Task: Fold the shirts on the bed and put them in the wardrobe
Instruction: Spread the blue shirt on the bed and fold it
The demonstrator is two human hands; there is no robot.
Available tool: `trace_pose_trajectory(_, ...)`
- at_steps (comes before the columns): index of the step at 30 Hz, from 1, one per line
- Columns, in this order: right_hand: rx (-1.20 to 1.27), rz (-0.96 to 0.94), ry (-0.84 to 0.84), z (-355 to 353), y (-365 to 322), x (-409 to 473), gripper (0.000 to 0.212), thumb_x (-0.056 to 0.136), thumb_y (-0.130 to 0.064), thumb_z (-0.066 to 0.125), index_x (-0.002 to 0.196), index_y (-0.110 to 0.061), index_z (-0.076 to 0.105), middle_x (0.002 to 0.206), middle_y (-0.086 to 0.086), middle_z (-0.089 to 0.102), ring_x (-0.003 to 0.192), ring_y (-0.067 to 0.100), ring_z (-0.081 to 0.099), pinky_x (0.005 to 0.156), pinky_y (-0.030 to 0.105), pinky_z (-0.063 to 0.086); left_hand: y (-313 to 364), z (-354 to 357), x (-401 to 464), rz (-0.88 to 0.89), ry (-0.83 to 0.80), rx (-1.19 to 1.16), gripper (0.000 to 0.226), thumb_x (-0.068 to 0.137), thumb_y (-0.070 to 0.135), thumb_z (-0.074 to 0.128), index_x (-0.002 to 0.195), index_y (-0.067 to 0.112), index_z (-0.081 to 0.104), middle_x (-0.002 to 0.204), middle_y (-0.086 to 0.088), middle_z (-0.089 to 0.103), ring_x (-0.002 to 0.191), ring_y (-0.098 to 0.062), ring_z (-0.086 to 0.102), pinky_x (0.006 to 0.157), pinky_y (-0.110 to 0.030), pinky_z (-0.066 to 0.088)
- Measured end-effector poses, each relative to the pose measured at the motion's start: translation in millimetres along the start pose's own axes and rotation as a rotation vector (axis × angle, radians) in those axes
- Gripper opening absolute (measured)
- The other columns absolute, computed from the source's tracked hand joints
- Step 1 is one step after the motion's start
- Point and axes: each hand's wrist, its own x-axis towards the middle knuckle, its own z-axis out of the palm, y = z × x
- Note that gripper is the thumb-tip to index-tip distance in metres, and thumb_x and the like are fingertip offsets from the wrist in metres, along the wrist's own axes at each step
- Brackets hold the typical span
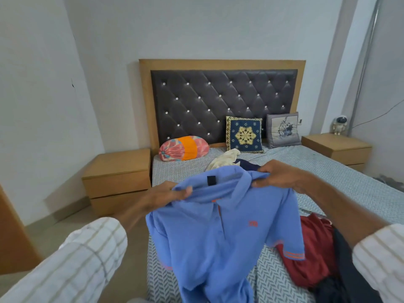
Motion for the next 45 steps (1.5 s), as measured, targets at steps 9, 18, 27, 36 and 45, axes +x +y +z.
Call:
trace_pose_trajectory(9, 0.597, 0.153, 0.357, -14.3, 13.7, -15.9, 0.022, 0.089, -0.028, 0.074, 0.087, -0.006, 0.073, 0.094, 0.015, 0.076, 0.083, 0.031, 0.072, 0.081, 0.043, 0.058, 13.9, -11.7, 3.0, 0.355, 0.261, 0.320, 0.024, 0.094, 0.019, 0.060, 0.072, 0.026, 0.056, 0.066, 0.006, 0.053, 0.062, -0.012, 0.050, 0.059, -0.032, 0.039)
trace_pose_trajectory(18, 0.500, 0.046, 0.452, -26.5, 2.9, -20.4, 0.014, 0.098, -0.025, 0.062, 0.095, -0.018, 0.074, 0.101, 0.009, 0.074, 0.095, 0.031, 0.070, 0.091, 0.054, 0.056, 34.7, -18.3, 4.9, 0.458, 0.579, 0.261, 0.025, 0.087, -0.002, 0.064, 0.089, 0.022, 0.056, 0.077, -0.001, 0.062, 0.067, -0.010, 0.054, 0.059, -0.021, 0.043)
trace_pose_trajectory(27, 0.408, 0.053, 0.350, -37.3, -8.7, -25.0, 0.019, 0.094, -0.025, 0.068, 0.091, -0.007, 0.074, 0.091, 0.012, 0.074, 0.084, 0.028, 0.070, 0.078, 0.043, 0.057, 32.6, -42.5, 0.3, 0.612, 0.690, 0.574, 0.017, 0.082, 0.002, 0.058, 0.073, 0.007, 0.072, 0.073, -0.003, 0.065, 0.072, -0.027, 0.058, 0.067, -0.034, 0.045)
trace_pose_trajectory(36, 0.330, -0.124, 0.616, -42.1, -21.1, -19.2, 0.018, 0.100, -0.016, 0.050, 0.091, -0.005, 0.062, 0.081, 0.010, 0.057, 0.072, 0.019, 0.051, 0.068, 0.032, 0.040, 88.5, -44.9, 0.4, 0.110, 0.836, 0.015, 0.018, 0.098, 0.011, 0.037, 0.086, 0.013, 0.050, 0.097, -0.019, 0.059, 0.087, -0.034, 0.053, 0.067, -0.039, 0.037)
trace_pose_trajectory(45, 0.300, -0.163, 0.812, -74.0, -9.7, -34.4, 0.044, 0.093, -0.034, 0.067, 0.058, -0.011, 0.052, 0.054, -0.007, 0.042, 0.056, 0.012, 0.036, 0.053, 0.027, 0.027, 92.4, -73.5, -16.8, 0.412, 0.875, 0.212, 0.025, 0.088, -0.002, 0.052, 0.067, 0.012, 0.049, 0.061, 0.005, 0.048, 0.062, -0.016, 0.040, 0.053, -0.015, 0.030)
